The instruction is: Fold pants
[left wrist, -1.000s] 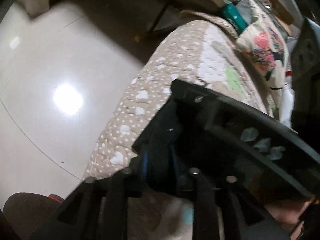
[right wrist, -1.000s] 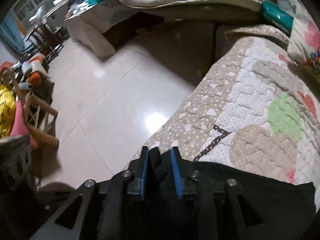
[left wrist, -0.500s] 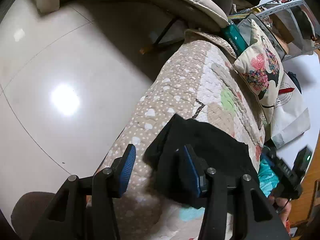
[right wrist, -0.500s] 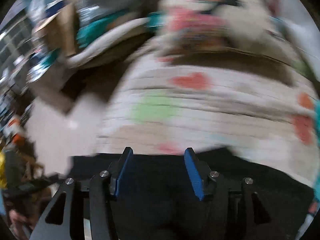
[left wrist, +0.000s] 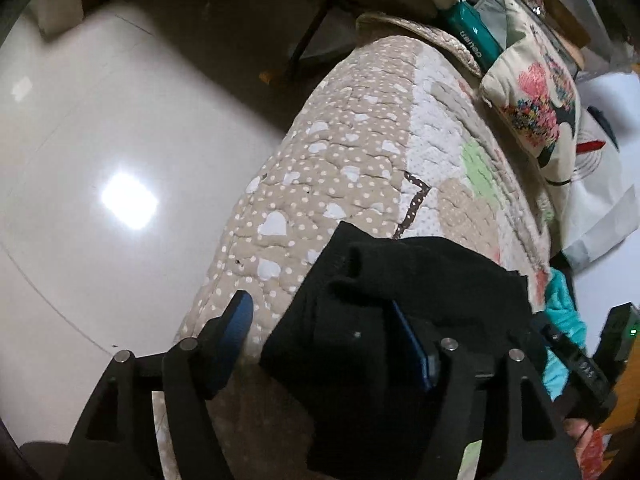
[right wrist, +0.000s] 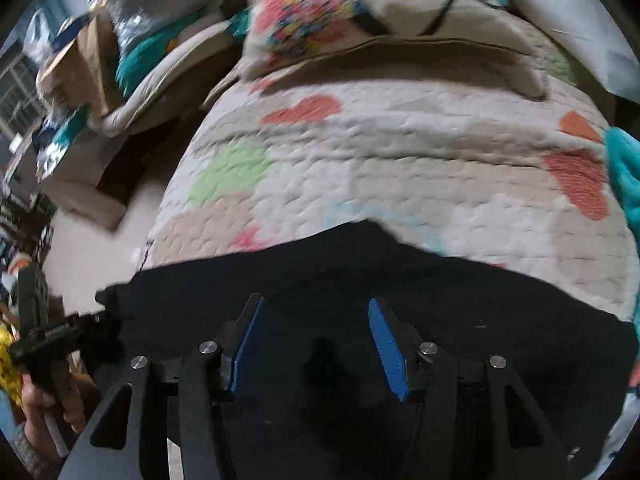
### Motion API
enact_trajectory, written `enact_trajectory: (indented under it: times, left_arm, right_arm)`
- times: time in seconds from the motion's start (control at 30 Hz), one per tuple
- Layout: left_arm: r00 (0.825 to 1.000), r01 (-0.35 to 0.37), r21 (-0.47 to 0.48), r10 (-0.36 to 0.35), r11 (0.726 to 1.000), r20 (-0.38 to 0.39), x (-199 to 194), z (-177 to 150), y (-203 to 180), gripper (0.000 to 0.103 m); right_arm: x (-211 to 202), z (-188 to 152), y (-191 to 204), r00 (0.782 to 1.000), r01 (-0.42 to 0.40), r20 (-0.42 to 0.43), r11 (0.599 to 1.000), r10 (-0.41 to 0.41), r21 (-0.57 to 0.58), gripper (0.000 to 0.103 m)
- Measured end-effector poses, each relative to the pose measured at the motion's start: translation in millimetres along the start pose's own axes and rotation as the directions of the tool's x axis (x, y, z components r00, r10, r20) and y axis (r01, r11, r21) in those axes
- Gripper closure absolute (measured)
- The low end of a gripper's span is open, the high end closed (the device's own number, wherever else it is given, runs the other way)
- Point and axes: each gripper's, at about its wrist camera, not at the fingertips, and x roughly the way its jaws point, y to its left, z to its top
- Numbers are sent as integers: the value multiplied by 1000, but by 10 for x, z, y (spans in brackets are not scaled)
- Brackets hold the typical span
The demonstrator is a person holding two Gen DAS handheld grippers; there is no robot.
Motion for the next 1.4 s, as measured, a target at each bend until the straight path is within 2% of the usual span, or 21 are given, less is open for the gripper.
enact_trajectory:
  times: [0.1,0.23,0.3,0.47,0.57,0.63,0.73,1.03,1.1,1.13,1.2,1.23,1.27,1.37,1.4]
  left_arm:
    - [999,44,-35,-44,998,-9,18,20,66,34]
    - [998,62,-51,-62,997,-8,43,25,85,32]
    - [998,66,-64,-66,996,-2,34,11,96,30]
    - [999,41,-84,-41,996,6,-44,-135,98,27]
    - [1000,16,-85,-16,996,1,-77,-230,77,27]
    - [1000,17,-84,-17,996,3,-102,-271,80,27]
    - [1000,19,-94,-19,995,3,-92,-273,108,27]
    - [999,37,-104,-36,994,17,-32,-246,140,22]
    - [999,34,-94,-32,995,17,-28,-246,126,22]
    - [999,38,-93,-37,995,16,-24,-242,124,22]
    - [998,56,-92,-54,994,20,-51,-232,136,37]
    - [997,75,-92,-73,993,27,-79,-230,139,41]
    - [995,97,-91,-95,991,34,-104,-231,136,55]
    - [983,185,-77,-183,980,33,-181,-234,88,79]
    - [976,216,-78,-214,973,32,-228,-239,58,80]
  right_arm:
    - [24,-5,19,1000,9,-7,1000,-9,-22,45]
    - [-43,22,-60,997,76,-20,995,-78,-59,45]
    - [-66,60,30,998,62,-23,994,-64,-86,45]
    - [29,165,739,995,-96,-56,978,87,-186,43]
    - [210,210,1345,979,-189,-132,934,156,-302,41]
    - [343,189,1747,965,-240,-193,891,177,-385,39]
    - [567,124,2198,960,-242,-251,820,125,-519,34]
    - [1165,56,2708,946,-192,-323,740,-36,-644,32]
    - [1284,36,2773,939,-174,-335,734,-77,-656,40]
    - [1318,24,2800,940,-152,-325,728,-102,-668,49]
    - [1349,24,2848,942,-126,-310,720,-128,-682,75]
    - [1334,36,2866,941,-136,-318,729,-117,-671,86]
    - [1321,61,2874,944,-128,-309,734,-117,-667,87]
    - [1178,70,2875,954,-119,-283,738,-100,-664,88]
    - [1121,68,2869,957,-120,-276,742,-90,-659,88]
